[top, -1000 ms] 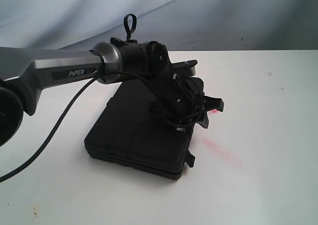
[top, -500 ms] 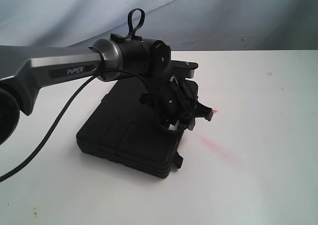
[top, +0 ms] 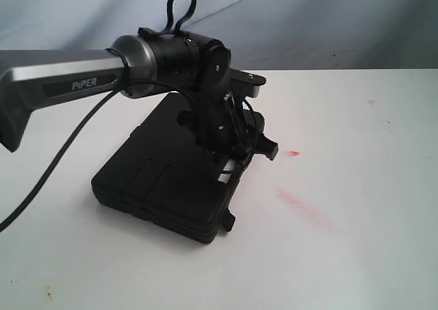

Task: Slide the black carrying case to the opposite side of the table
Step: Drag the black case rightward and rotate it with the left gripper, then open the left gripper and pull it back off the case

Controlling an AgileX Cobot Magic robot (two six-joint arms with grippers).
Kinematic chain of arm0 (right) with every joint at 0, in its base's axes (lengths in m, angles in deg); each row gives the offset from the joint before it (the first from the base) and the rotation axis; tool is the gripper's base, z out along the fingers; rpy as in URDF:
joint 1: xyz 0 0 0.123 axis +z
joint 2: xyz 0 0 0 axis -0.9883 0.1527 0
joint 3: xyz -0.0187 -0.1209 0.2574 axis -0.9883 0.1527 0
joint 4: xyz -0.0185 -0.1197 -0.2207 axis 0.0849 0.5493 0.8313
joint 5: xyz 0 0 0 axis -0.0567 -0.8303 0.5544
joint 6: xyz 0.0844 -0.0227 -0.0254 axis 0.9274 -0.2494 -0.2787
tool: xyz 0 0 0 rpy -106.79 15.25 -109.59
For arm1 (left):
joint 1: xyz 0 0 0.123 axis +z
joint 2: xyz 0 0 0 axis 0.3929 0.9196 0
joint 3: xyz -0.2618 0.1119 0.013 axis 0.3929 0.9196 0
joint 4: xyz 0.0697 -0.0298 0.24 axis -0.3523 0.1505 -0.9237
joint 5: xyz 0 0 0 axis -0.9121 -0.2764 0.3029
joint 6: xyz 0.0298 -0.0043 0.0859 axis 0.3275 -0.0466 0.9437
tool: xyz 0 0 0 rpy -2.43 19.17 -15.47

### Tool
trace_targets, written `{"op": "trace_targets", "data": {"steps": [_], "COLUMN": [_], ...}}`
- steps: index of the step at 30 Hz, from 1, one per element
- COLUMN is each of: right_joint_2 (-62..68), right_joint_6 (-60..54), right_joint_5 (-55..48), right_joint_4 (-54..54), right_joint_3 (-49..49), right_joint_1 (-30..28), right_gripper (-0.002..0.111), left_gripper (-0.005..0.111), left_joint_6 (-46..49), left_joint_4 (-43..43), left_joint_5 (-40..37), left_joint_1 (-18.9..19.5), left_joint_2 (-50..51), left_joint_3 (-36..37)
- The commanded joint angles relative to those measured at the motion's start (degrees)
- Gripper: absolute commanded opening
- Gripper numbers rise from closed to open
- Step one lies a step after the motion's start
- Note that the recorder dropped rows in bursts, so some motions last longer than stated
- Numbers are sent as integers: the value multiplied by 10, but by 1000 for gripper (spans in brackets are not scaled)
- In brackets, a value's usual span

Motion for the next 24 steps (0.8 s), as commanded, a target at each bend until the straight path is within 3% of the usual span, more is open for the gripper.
{"op": "trace_targets", "data": {"steps": [1, 9, 13, 17, 24], "right_joint_2": [-3, -3, -3, -3, -3], "right_joint_6": [-5, -5, -5, -5, -5], "right_joint_5": [0, 0, 0, 0, 0], "right_joint_4": [-2, -2, -2, -2, -2], "right_joint_3": [2, 2, 2, 2, 2], "right_joint_1": [0, 0, 0, 0, 0], "right_gripper": [0, 0, 0, 0, 0], "left_gripper": [48, 46, 27, 1, 1], "left_joint_6": [-4, -4, -4, -3, -2], "left_joint_4": [-4, 4, 4, 11, 63], "left_joint_5": [4, -34, -57, -37, 54], "left_joint_1": [2, 2, 2, 2, 2], "left_joint_2": [-39, -114, -144, -183, -277], "left_joint_3": [0, 0, 8, 51, 187]}}
